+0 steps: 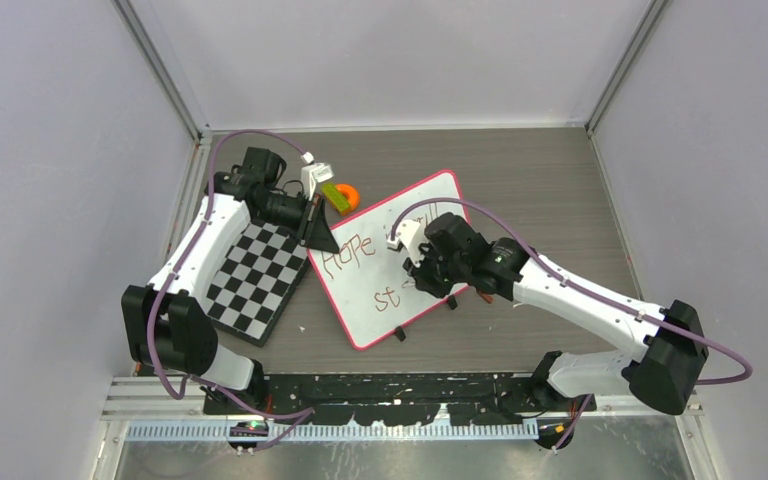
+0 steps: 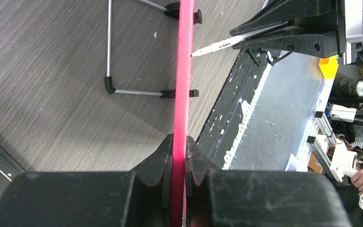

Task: Write a sentence on the whiteboard

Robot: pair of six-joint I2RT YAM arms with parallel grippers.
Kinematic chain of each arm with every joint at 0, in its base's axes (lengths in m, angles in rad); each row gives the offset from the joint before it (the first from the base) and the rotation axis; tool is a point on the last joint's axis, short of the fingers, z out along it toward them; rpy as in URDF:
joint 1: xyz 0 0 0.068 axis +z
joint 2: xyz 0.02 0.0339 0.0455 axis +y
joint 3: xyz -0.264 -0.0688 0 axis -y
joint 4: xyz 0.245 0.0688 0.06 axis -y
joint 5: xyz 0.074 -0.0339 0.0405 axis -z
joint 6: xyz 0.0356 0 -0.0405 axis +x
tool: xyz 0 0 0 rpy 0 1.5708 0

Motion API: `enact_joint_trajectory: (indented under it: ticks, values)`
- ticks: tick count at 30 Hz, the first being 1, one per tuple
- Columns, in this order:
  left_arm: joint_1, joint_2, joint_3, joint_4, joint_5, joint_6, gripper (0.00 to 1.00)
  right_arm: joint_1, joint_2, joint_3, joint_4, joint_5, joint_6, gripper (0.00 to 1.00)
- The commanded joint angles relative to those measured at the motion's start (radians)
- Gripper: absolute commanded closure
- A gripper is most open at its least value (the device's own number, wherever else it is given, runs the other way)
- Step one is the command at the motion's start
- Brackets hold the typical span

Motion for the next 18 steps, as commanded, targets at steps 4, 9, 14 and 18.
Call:
enact_joint_trajectory:
  ticks: [4, 9, 14, 18]
  values:
    - [0.000, -0.014, 0.009, 0.009, -0.023, 0.014, 1.00, 0.004, 0.016, -0.003, 0.048, 0.000, -0.006, 1.00]
    - [-0.001, -0.013, 0.006, 0.009, -0.023, 0.018, 1.00, 0.004, 0.008, -0.023, 0.041, 0.026, -0.020, 1.00]
    - [0.000, -0.014, 0.007, 0.010, -0.023, 0.017, 1.00, 0.004, -0.005, -0.025, 0.020, 0.033, -0.028, 1.00]
    - [0.000, -0.013, 0.008, 0.009, -0.021, 0.015, 1.00, -0.002, -0.014, -0.023, 0.006, 0.055, -0.038, 1.00]
